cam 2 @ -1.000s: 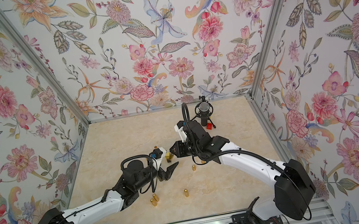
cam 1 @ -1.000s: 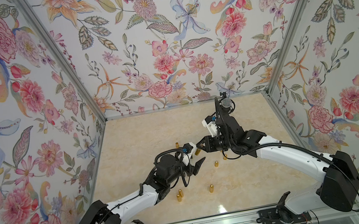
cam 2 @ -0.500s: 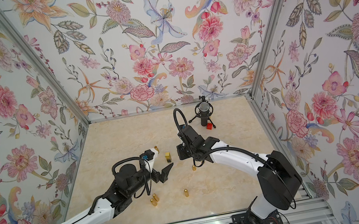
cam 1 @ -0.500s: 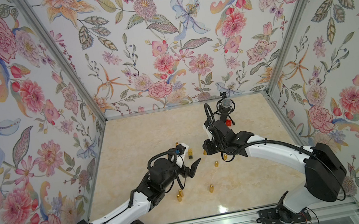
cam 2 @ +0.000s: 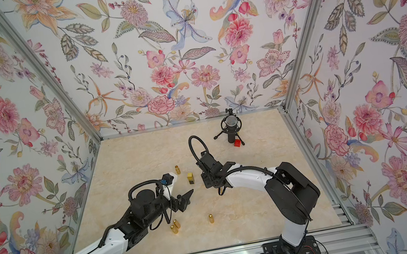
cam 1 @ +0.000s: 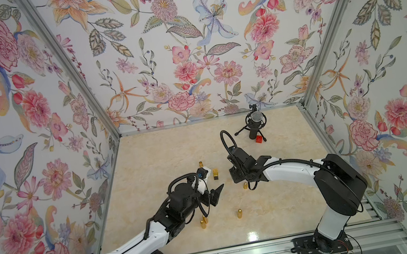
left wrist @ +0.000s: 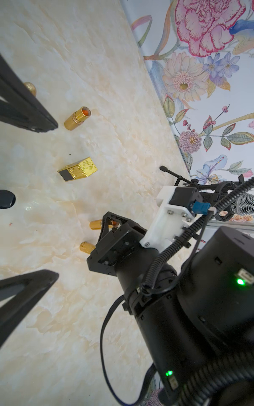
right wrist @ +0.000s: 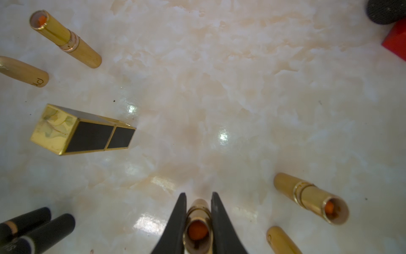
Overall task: Open the lipstick cap
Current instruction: Place the lipstick at the center of the board.
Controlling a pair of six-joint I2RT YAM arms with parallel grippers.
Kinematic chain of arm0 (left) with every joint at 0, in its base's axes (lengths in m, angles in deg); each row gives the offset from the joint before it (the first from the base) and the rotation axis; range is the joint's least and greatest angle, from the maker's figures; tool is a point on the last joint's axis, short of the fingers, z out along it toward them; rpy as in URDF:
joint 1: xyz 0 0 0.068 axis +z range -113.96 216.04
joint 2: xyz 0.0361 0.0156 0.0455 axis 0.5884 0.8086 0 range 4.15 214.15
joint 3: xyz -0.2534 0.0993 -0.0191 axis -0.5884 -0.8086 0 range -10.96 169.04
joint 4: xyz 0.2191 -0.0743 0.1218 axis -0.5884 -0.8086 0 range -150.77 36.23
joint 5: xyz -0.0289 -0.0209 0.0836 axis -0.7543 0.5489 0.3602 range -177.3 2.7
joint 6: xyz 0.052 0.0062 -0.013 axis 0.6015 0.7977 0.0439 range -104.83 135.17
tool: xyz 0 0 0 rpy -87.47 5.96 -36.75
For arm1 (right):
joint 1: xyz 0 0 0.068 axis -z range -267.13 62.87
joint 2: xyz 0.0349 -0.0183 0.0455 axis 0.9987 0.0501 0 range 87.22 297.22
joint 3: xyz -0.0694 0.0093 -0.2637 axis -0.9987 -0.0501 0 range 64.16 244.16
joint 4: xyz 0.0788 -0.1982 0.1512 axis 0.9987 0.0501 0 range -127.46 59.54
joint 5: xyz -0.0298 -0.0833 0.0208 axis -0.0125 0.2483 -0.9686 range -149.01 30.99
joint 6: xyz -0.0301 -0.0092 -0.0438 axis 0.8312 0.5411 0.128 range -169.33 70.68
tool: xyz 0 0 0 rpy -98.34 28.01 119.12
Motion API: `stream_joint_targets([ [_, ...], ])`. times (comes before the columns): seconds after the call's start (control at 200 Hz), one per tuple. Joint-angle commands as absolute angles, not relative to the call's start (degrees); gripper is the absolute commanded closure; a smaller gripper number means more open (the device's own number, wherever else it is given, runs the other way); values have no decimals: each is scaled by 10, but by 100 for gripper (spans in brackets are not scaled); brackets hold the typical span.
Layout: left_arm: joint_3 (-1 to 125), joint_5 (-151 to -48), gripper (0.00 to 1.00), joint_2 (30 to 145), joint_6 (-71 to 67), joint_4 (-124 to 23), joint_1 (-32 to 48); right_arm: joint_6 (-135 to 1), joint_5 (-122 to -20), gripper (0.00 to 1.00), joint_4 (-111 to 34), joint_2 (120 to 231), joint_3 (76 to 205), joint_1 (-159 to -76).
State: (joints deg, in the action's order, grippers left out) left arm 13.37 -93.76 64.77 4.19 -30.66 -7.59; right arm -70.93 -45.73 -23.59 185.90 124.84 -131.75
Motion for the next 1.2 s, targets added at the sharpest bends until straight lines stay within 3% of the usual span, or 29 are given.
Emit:
stream_joint_targets([
  [0.0, 125, -921, 1, 639, 35, -307, -79, -698, -420, 80, -266, 1870, 1232, -1322],
  [0.751, 128, -918, 1, 652, 44, -303, -78, -722, -416, 74, -308, 1850, 1181, -1326],
  [0.971, 128, -919, 1, 653, 44, -302, -78, -721, -417, 67, -308, 1844, 1183, -1326],
  [1.196, 128, -906, 1, 649, 43, -306, -78, -721, -424, 53, -300, 1811, 1191, -1325],
])
